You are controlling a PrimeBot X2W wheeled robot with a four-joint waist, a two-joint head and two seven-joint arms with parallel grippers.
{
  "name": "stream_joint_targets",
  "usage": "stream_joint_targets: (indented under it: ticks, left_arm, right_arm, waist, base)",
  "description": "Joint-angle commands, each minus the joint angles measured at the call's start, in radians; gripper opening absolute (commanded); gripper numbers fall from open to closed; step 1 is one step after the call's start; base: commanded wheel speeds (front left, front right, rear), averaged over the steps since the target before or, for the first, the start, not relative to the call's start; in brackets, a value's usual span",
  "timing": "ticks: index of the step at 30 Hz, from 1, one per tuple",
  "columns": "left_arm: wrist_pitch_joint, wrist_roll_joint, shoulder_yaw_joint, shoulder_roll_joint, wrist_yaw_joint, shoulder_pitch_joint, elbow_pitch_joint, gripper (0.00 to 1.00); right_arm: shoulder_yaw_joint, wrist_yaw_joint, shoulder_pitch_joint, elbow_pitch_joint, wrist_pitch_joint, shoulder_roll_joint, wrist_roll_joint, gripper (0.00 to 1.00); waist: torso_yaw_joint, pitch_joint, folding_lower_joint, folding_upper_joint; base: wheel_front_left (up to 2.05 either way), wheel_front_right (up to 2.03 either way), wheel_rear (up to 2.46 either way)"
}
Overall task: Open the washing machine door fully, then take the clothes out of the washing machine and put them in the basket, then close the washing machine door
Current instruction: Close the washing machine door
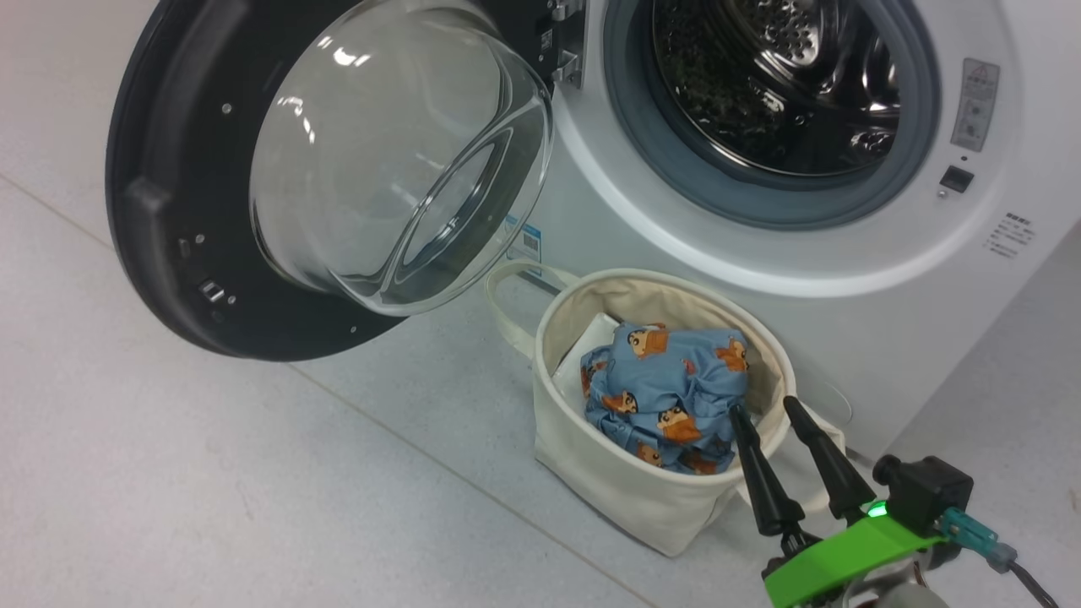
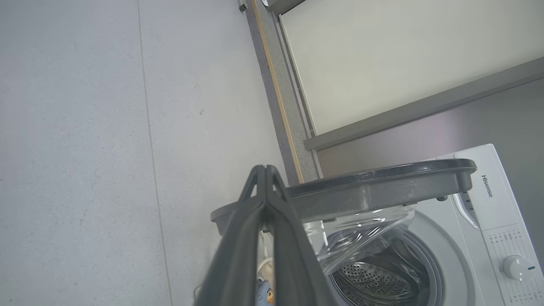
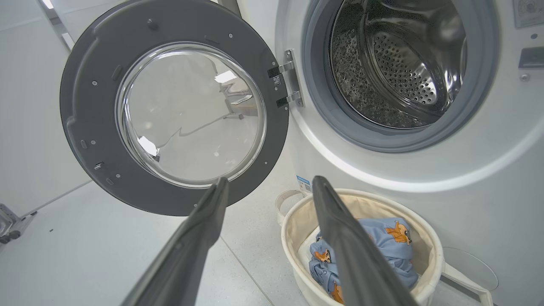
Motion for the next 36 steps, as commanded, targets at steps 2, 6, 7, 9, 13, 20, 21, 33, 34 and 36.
stream_joint_targets:
  ticks: [2,6,7,9,13,20,21,33,34,36]
  left_arm:
    - [0.034,-0.014,0.032,0.087,-0.010,-0.111,0.047,0.00]
    - [0.094,-0.052,0.026,0.089,-0.012,-0.198,0.111,0.00]
    - [0.105,-0.055,0.020,0.090,-0.012,-0.216,0.117,0.00]
    - [0.115,-0.058,0.013,0.096,-0.013,-0.248,0.126,0.00]
    - [0.113,-0.060,0.007,0.108,-0.014,-0.291,0.142,0.00]
    - [0.118,-0.065,-0.018,0.114,-0.014,-0.377,0.160,0.00]
    - [0.115,-0.065,-0.021,0.113,-0.014,-0.386,0.162,0.00]
    - [0.054,-0.065,-0.065,0.092,-0.014,-0.411,0.160,0.00]
    - [0.056,-0.065,-0.073,0.088,-0.014,-0.408,0.154,0.00]
    - [0.059,-0.058,-0.097,0.080,-0.014,-0.397,0.143,0.00]
  right_arm:
    - [0.027,0.000,-0.032,-0.026,-0.005,-0.022,0.000,1.00]
    - [0.035,0.000,-0.051,-0.024,-0.005,-0.039,-0.003,1.00]
    - [0.035,0.000,-0.055,-0.024,-0.005,-0.043,-0.003,1.00]
    - [0.037,0.000,-0.062,-0.024,-0.005,-0.052,-0.005,1.00]
    - [0.043,0.000,-0.077,-0.024,-0.005,-0.067,-0.010,1.00]
    - [0.037,0.000,-0.099,-0.032,-0.005,-0.102,-0.018,1.00]
    - [0.035,0.000,-0.103,-0.035,-0.005,-0.106,-0.019,1.00]
    - [0.004,0.000,-0.122,-0.085,0.023,-0.136,-0.040,1.00]
    - [0.001,0.000,-0.121,-0.088,0.025,-0.138,-0.042,1.00]
    - [-0.002,0.000,-0.117,-0.087,0.027,-0.140,-0.044,1.00]
  waist:
    - [0.001,0.012,0.0000,0.0000]
    - [-0.005,0.038,0.0000,0.0000]
    - [-0.007,0.043,0.0000,0.0000]
    - [-0.012,0.056,0.0000,0.0000]
    - [-0.025,0.079,0.0000,0.0000]
    - [-0.057,0.127,0.0000,0.0000]
    - [-0.063,0.136,0.0000,0.0000]
    - [-0.120,0.219,0.0000,0.0000]
    - [-0.121,0.222,0.0000,0.0000]
    - [-0.121,0.217,0.0000,0.0000]
  base:
    - [0.00,0.00,0.00]
    - [0.00,0.00,0.00]
    - [0.00,0.00,0.00]
    - [0.00,0.00,0.00]
    - [0.00,0.00,0.00]
    - [0.00,0.00,0.00]
    - [0.00,0.00,0.00]
    - [0.00,0.00,0.00]
    - [0.00,0.00,0.00]
    - [0.00,0.00,0.00]
